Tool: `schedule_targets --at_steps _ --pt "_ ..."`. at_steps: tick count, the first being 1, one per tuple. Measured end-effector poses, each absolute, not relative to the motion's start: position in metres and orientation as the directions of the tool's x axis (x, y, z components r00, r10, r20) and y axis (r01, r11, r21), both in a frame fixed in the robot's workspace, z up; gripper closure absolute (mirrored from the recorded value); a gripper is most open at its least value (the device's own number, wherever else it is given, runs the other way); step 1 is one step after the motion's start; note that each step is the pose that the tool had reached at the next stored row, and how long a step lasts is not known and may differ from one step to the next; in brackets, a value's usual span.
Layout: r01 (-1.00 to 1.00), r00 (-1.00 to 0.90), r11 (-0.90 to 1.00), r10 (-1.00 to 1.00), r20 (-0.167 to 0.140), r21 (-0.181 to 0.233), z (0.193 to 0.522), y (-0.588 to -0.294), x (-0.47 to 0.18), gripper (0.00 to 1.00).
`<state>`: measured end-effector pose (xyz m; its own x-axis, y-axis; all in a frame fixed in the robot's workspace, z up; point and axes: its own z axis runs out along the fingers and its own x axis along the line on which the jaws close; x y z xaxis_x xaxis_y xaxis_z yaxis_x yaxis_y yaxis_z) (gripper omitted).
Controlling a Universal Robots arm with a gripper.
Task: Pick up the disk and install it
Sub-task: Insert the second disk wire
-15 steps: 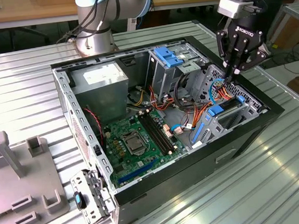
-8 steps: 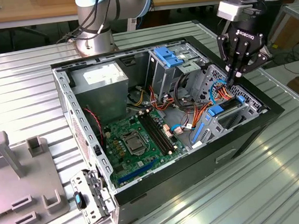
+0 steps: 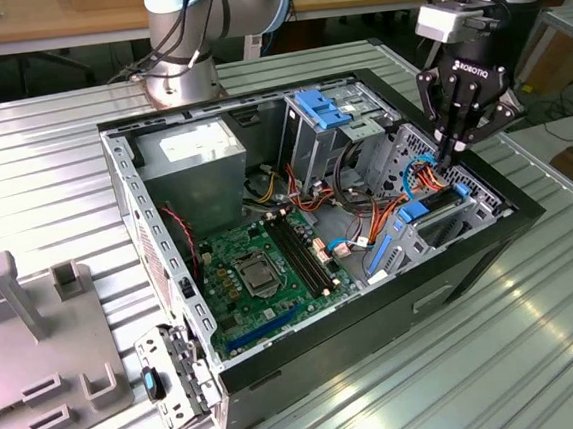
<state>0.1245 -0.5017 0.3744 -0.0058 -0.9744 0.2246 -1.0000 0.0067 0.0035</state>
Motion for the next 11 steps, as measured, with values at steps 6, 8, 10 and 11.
schedule_targets --at_steps 6,8,10,11 --pt "-1.000 -0.006 0.006 -0.985 0.171 0.004 0.374 -0.514 0.123 0.84" --pt "-1.000 -0.006 0.006 -0.989 0.148 0.004 0.373 -0.519 0.123 0.84" --pt "-1.000 -0.006 0.007 -0.991 0.134 0.004 0.373 -0.524 0.123 0.84" --pt "-1.000 -0.006 0.006 -0.992 0.128 0.004 0.372 -0.526 0.123 0.84"
